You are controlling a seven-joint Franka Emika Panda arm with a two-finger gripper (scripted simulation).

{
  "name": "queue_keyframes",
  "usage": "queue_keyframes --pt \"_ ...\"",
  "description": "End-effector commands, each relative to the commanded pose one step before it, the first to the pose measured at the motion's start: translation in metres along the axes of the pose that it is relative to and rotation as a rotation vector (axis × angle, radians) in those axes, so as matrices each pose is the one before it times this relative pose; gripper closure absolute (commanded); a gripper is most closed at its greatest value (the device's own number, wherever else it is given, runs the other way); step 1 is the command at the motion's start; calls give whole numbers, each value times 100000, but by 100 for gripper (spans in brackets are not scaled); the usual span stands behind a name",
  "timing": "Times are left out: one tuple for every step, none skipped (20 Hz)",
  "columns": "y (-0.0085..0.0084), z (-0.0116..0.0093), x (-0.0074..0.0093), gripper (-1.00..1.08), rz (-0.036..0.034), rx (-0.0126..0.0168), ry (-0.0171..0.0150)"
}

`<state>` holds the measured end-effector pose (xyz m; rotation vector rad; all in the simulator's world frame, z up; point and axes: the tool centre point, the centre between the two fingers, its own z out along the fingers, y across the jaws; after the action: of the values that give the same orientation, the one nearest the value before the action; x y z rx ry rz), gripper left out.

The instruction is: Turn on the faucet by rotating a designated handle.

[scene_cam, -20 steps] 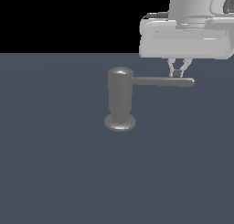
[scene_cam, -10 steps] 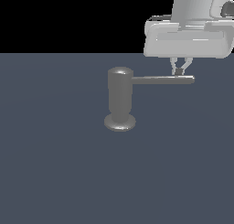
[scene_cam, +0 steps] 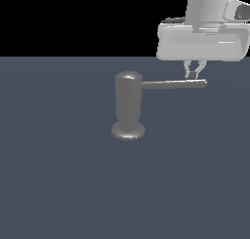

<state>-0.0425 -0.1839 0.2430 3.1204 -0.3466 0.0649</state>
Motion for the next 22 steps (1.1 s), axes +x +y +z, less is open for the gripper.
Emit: queue_keyframes --pt "-168 282 911 108 -157 -62 -126" --pt "-2 49 303 108 83 -7 -86" --pt "-2 49 302 108 83 -7 -86" --pt "-2 49 300 108 83 -7 -86" --pt "-1 49 299 108 83 -7 -86" --pt "-1 49 298 108 83 -7 -86" --pt "-1 49 297 108 83 -7 -86" --pt "-1 49 295 108 83 -7 -86" --pt "0 49 294 108 83 -7 -86" --pt "-4 45 292 108 76 -6 -78" --pt "0 49 291 108 83 -7 -86" --pt "0 49 290 108 83 -7 -86" --pt "-8 40 286 108 68 -6 -70" --pt "1 49 287 108 83 -7 -86" --pt "1 49 286 108 83 -7 -86" --pt "-3 45 283 108 76 -6 -78" --pt "2 49 283 108 83 -7 -86" --pt "-7 39 279 108 68 -6 -70" --pt "2 49 280 108 83 -7 -86" --pt "-7 39 276 108 68 -6 -70" --pt "3 49 277 108 83 -7 -85" --pt "-1 44 274 108 76 -6 -78"
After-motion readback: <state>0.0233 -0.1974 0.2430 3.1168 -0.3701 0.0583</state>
